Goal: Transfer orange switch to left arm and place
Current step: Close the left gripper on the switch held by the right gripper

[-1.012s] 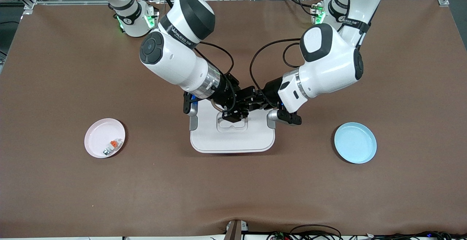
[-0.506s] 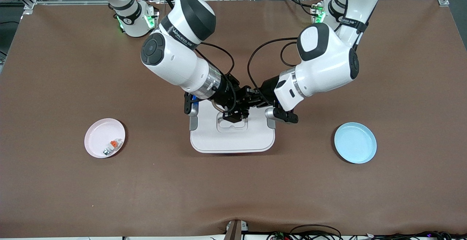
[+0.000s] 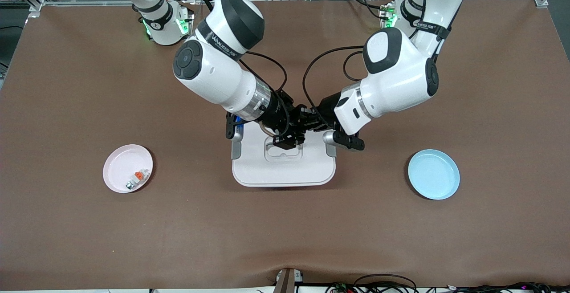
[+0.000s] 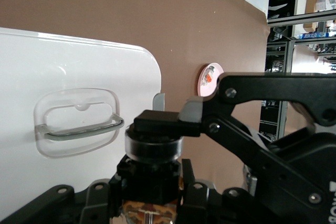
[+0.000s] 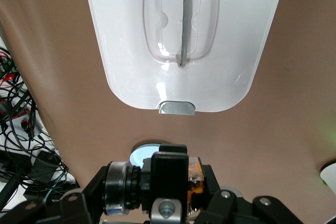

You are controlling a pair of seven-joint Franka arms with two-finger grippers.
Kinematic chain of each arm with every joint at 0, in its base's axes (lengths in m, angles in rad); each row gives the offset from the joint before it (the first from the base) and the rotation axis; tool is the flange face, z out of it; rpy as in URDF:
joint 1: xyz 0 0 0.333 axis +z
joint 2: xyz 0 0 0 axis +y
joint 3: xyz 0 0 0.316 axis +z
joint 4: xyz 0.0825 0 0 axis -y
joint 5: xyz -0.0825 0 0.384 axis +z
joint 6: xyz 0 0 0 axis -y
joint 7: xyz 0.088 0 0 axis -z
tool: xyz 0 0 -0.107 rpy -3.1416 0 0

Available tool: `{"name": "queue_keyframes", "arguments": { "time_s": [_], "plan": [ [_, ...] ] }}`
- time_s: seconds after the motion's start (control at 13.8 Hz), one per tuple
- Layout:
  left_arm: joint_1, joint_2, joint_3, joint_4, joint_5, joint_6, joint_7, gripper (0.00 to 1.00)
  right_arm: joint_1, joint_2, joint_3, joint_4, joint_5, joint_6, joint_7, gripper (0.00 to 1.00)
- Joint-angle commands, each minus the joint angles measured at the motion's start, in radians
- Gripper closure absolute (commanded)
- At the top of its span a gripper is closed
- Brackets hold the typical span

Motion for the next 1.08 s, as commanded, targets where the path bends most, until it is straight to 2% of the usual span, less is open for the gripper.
{"name": "queue_keyframes", "arguments": {
  "time_s": [0.0,0.14,0.22,0.29,0.72,0.87,1.01],
  "plan": [
    [0.008,-0.035,0.001,-0.019,0.052,-0.044,0.01,1.0,0.006,0.02,-0.01,0.036,0.007,-0.005,0.007,1.0],
    [0.006,-0.04,0.002,-0.022,0.054,-0.047,0.01,1.0,0.006,0.02,-0.01,0.036,0.007,-0.005,0.005,1.0],
    [0.006,-0.043,0.004,-0.024,0.054,-0.059,0.008,1.0,0.002,0.019,-0.01,0.036,0.009,-0.005,0.004,0.85],
    [0.008,-0.051,0.005,-0.022,0.056,-0.088,0.01,1.0,0.002,0.019,-0.01,0.036,0.009,-0.007,0.005,0.01],
    [0.049,-0.087,0.013,-0.02,0.109,-0.228,0.01,1.0,0.006,0.017,-0.013,0.038,0.0,-0.007,-0.005,0.0],
    [0.083,-0.092,0.013,-0.022,0.155,-0.281,0.01,1.0,0.006,0.017,-0.013,0.038,0.0,-0.007,-0.005,0.0],
    [0.126,-0.097,0.012,-0.016,0.265,-0.36,0.01,1.0,0.005,0.016,-0.013,0.035,-0.034,-0.017,-0.08,0.0]
  ]
}}
